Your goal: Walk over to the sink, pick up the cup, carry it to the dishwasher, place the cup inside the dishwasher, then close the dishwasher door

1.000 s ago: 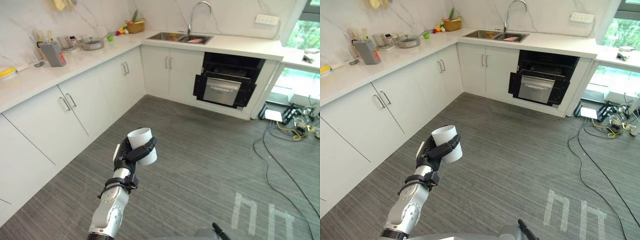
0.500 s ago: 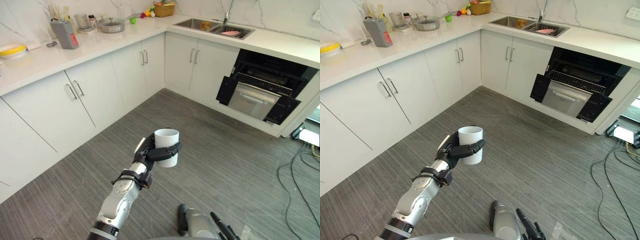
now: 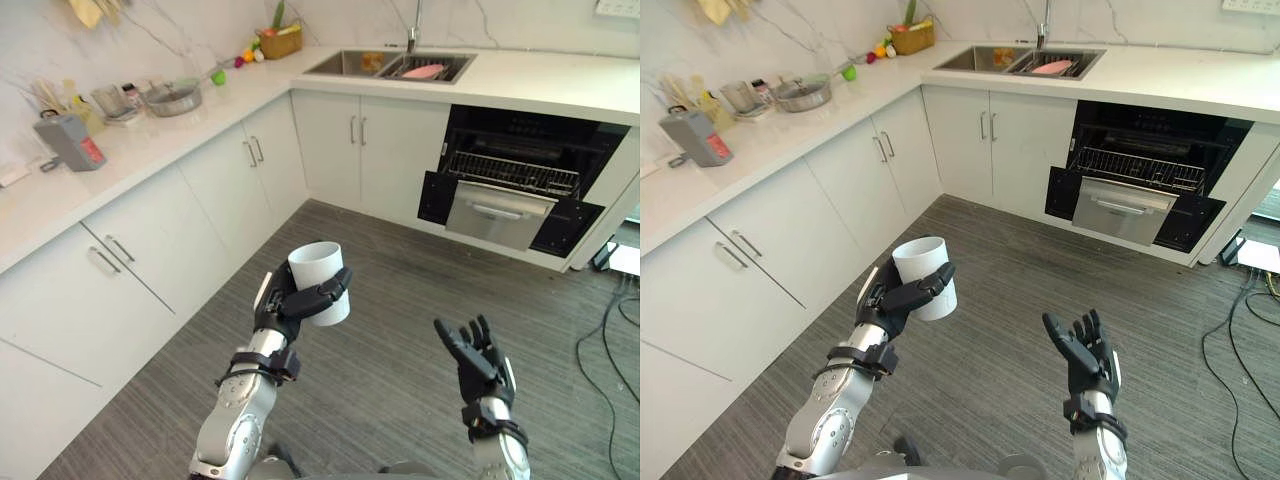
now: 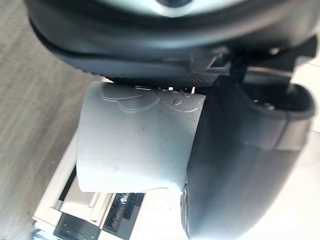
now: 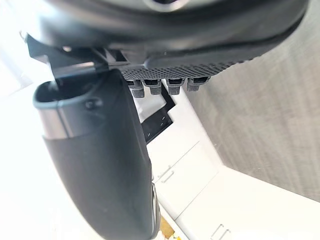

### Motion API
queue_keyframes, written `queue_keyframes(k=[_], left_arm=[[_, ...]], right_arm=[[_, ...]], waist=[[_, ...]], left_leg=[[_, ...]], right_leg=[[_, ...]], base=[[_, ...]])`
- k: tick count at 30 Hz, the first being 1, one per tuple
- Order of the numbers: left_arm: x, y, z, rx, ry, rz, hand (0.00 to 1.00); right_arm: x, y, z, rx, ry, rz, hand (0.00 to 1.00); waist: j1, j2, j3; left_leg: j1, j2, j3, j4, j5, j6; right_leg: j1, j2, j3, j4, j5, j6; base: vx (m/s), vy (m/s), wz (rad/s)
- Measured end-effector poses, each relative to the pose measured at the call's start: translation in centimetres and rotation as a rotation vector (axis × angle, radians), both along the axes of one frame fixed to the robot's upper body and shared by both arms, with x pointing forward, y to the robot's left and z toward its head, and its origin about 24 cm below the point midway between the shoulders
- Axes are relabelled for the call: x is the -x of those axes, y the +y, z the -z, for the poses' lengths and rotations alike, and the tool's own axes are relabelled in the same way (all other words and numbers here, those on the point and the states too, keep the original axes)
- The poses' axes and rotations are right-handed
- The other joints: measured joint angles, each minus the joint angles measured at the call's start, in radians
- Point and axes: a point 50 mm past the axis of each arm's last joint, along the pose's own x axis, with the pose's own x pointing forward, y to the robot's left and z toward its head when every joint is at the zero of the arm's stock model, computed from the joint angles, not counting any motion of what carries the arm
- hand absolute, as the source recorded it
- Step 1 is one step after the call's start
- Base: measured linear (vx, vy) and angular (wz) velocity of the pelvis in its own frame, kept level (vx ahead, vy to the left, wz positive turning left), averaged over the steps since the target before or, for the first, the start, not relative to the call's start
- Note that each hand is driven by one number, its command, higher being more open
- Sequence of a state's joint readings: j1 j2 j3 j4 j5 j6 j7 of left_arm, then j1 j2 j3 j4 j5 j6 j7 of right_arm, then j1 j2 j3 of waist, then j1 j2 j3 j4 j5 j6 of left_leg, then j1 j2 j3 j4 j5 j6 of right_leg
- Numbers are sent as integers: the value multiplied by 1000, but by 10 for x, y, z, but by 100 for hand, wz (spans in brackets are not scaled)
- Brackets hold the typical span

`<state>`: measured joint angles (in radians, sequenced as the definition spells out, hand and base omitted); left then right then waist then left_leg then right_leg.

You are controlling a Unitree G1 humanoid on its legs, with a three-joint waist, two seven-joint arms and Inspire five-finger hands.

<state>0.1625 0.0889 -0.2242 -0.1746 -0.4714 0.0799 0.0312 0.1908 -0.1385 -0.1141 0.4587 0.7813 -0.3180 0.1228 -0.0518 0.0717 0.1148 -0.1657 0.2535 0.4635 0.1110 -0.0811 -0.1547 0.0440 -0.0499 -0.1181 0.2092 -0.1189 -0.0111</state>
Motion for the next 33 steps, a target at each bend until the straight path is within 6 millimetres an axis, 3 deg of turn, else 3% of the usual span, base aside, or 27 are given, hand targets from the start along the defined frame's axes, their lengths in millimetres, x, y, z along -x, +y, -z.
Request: queue_keyframes(k=[1,2,4,5,7,9,10,11,12,13,15,16,17,18,20,21,22,23,24,26,28,30,31,32,33], left_arm=[[1,1,4,-8,14,-2,0],[3,6,11,-27,40,-13,0],[6,15,18,-47,62,-41,0],[6,22,20,-56,64,-71,0],[6,26,21,-63,62,-86,0],[3,25,18,-57,36,-90,0],[2,26,17,-67,25,-89,0],[1,26,16,-100,16,-80,0],[1,26,15,-111,13,-76,0],[0,27,15,-118,9,-80,0],[-2,25,12,-117,-5,-76,0],[-2,24,12,-117,-10,-73,0],[-2,23,12,-130,-14,-65,0],[-2,23,12,-137,-18,-60,0],[-2,24,10,-180,-44,-33,0],[-1,24,10,-208,-50,-10,0],[-1,25,11,-218,-48,0,0],[1,16,17,-211,-28,22,0],[2,6,17,-193,-30,51,0],[0,-4,13,-183,-58,104,0],[-1,-14,8,-169,-87,150,0],[0,-21,4,-160,-121,189,0],[0,-24,-2,-151,-153,205,0],[0,-25,-10,-140,-195,207,0],[0,-25,-14,-135,-213,206,0]], right_arm=[[1,-1,0,2,2,3,100],[3,-2,2,-1,12,7,100],[2,1,1,-4,11,-5,100],[1,2,0,13,18,-24,100],[3,3,2,10,43,-26,100],[3,5,1,-8,47,-18,100],[2,9,0,-22,43,-21,100],[3,15,0,-28,39,-25,100],[3,17,0,-27,39,-30,100],[5,22,1,-36,38,-30,100],[11,26,-2,-50,22,-18,100],[13,26,-6,-48,5,-16,100],[16,24,-15,-35,-29,-10,100],[17,22,-18,-29,-42,-6,100],[20,14,-27,-9,-75,25,100],[25,9,-30,-2,-84,49,100],[27,5,-32,8,-92,57,100],[30,-3,-33,32,-86,75,100],[32,-8,-34,30,-85,91,100],[33,-5,-36,10,-103,119,100],[31,2,-43,-10,-152,142,100],[25,5,-57,-11,-218,142,100],[23,4,-66,1,-260,139,100],[23,1,-75,21,-301,141,100],[24,-2,-79,33,-317,144,100]], waist=[[1,0,0],[12,-7,0],[12,-26,-10],[10,-52,-13],[4,-76,-32],[3,-103,-38],[3,-118,-42],[-6,-122,-46],[-15,-121,-46],[-21,-116,-47],[-26,-112,-44],[-29,-111,-40],[-40,-97,-29],[-46,-90,-23],[-48,-103,-15],[-47,-143,-30],[-48,-155,-34],[-47,-127,-39],[-43,-86,-44],[-46,-61,-40],[-47,-52,-32],[-44,-30,-29],[-44,-9,-21],[-44,5,-13],[-47,-2,-11]], left_leg=[[-1,-6,4,-6,2,3],[23,-20,-15,-2,78,29],[53,-51,-38,17,142,68],[36,-86,-84,112,130,116],[42,-125,-84,154,66,150],[84,-174,-65,156,31,171],[123,-206,-56,152,1,181],[169,-226,-60,137,-23,189],[192,-231,-68,129,-34,191],[230,-231,-82,118,-53,189],[277,-229,-105,93,-79,190],[301,-225,-112,85,-93,185],[337,-203,-119,83,-121,170],[352,-193,-122,82,-132,163],[413,-183,-116,59,-162,122],[446,-205,-117,58,-191,89],[467,-213,-123,60,-207,72],[501,-187,-124,53,-233,76],[515,-144,-117,61,-250,87],[528,-91,-98,113,-250,82],[525,-54,-87,212,-238,82],[490,-2,-44,383,-200,108],[434,58,-49,545,-121,137],[366,112,-89,708,14,121],[331,126,-115,784,103,103]], right_leg=[[17,-1,2,11,-17,12],[46,-12,22,39,-60,35],[61,-48,39,72,-112,63],[81,-86,41,95,-140,91],[57,-140,13,198,-141,102],[-12,-217,-18,399,-114,152],[-70,-276,-20,553,-54,235],[-121,-316,-10,689,39,238],[-145,-322,-8,752,37,232],[-196,-315,-4,848,0,203],[-269,-290,-21,866,-58,164],[-308,-275,-38,830,-75,140],[-359,-244,-81,692,-84,121],[-372,-229,-100,609,-79,117],[-383,-193,-165,219,26,127],[-370,-199,-232,14,66,121],[-366,-202,-231,8,140,57],[-360,-193,-258,44,203,43],[-358,-160,-269,69,204,43],[-351,-99,-226,119,202,40],[-342,-73,-211,167,171,-7],[-319,-50,-211,181,145,-43],[-285,-20,-204,171,129,-43],[-270,0,-190,211,70,-28],[-264,5,-179,222,51,-45]], base=[[377,152,-24],[380,167,-30],[484,251,-36],[501,284,-28],[456,260,-2],[414,235,5],[402,198,1],[387,171,8],[351,111,21],[311,55,29],[288,6,28],[285,-67,18],[294,-93,14],[317,-129,8],[414,-182,0],[459,-195,1],[552,-203,-2],[596,-189,-12],[578,-179,-14],[459,-226,-6],[356,-233,-20],[250,-116,-46],[379,-152,-45],[347,-115,-39],[375,-64,-45]])
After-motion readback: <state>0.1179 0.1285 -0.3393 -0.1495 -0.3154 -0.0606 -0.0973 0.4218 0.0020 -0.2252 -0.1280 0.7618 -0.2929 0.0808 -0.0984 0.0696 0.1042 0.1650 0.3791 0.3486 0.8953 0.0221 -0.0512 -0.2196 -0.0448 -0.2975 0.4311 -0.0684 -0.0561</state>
